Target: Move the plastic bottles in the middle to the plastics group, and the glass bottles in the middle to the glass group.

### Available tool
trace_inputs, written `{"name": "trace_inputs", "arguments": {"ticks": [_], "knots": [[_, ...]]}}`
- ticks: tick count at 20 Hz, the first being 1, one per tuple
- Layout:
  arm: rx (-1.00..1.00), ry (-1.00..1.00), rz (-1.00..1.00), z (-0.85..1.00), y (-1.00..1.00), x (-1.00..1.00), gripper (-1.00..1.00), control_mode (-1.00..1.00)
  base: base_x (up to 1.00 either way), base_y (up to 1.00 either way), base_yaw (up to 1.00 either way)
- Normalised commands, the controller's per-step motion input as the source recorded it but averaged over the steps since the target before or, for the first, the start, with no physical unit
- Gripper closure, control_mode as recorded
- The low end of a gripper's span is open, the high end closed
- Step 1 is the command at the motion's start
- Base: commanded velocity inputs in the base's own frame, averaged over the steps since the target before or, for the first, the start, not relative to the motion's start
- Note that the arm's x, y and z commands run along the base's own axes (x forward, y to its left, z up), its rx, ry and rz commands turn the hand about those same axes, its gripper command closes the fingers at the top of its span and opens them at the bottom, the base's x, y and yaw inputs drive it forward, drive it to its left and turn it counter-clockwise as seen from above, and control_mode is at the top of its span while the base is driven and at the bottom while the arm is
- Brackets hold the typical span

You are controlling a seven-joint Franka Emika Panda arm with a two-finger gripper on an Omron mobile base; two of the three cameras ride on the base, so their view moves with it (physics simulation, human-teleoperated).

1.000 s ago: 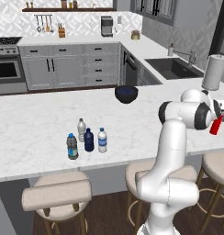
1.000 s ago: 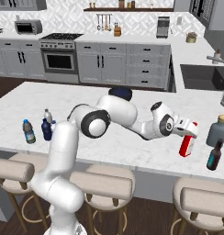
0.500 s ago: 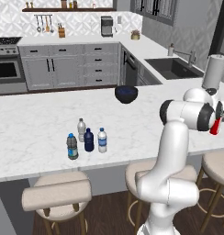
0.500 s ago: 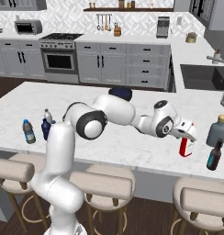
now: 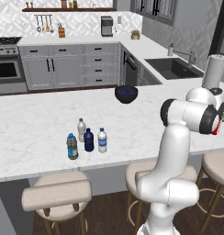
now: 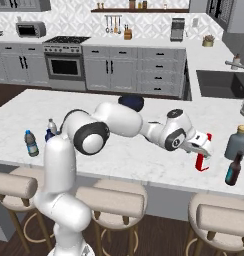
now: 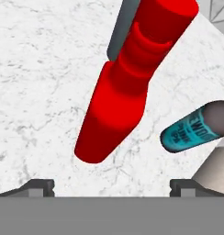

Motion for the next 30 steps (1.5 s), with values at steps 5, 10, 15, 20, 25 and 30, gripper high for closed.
{"name": "trace_inputs", "arguments": {"ticks": [5,10,15,20,25,30], "knots": [[0.02,0.01,0.13,0.24,0.57,-0.33,-1.00,-1.00,0.00,0.00,0.00],[0.00,0.01,0.15,0.23,0.72,-0.26,-1.00,-1.00,0.00,0.00,0.00],[0.00,0.03,0.12,0.23,0.76,-0.24,-1.00,-1.00,0.00,0.00,0.00],[0.02,0.03,0.11,0.25,0.75,-0.33,-1.00,-1.00,0.00,0.00,0.00],[0.05,0.02,0.11,0.27,0.73,-0.34,-1.00,-1.00,0.00,0.00,0.00],[0.12,0.01,0.15,0.34,0.60,-0.39,-1.00,-1.00,0.00,0.00,0.00]]}}
